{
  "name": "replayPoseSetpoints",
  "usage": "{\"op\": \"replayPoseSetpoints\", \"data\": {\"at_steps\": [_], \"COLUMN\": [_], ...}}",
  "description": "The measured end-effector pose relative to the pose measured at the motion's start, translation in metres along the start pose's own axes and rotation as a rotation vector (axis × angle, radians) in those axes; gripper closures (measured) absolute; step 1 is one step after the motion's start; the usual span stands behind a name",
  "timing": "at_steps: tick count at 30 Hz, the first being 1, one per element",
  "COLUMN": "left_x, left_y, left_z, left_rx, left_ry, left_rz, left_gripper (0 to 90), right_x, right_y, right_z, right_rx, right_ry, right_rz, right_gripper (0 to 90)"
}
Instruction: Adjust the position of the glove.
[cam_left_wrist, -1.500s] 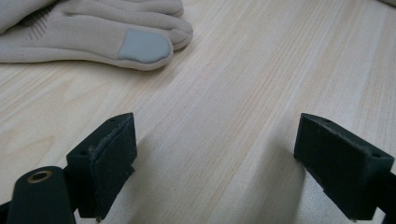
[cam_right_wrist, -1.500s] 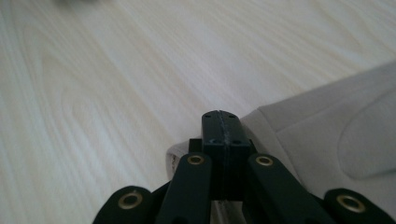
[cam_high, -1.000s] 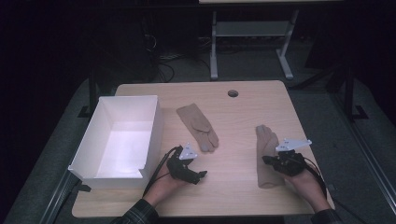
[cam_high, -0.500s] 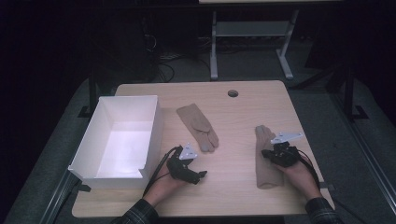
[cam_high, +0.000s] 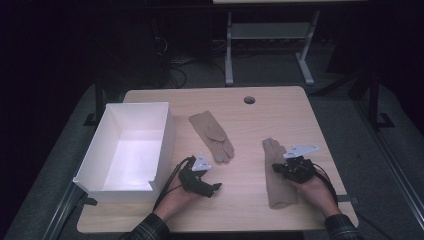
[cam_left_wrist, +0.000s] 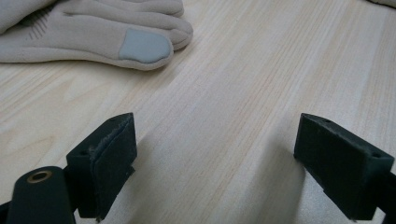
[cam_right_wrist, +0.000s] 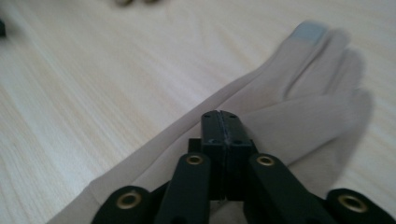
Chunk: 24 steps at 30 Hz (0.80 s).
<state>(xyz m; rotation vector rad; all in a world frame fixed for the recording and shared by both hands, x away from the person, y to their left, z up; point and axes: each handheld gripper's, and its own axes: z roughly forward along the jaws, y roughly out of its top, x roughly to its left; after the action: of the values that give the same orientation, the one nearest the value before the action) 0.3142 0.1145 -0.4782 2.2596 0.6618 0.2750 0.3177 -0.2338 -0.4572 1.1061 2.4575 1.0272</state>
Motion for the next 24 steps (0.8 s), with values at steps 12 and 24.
{"op": "replayPoseSetpoints", "data": {"at_steps": [12,24], "left_x": [0.001,0.0], "left_y": [0.0,0.0], "left_z": [0.0,0.0], "left_rx": [0.001,-0.001], "left_ry": [0.001,0.0], "left_rz": [0.006,0.004], "left_gripper": [12.3,12.2], "right_x": [-0.042,-0.069], "right_y": [-0.017,-0.031], "right_z": [-0.022,-0.008], "right_rx": [-0.084,-0.037], "right_ry": [-0.182,-0.284], "right_rz": [0.124,0.188], "right_gripper": [38.7,12.5]}}
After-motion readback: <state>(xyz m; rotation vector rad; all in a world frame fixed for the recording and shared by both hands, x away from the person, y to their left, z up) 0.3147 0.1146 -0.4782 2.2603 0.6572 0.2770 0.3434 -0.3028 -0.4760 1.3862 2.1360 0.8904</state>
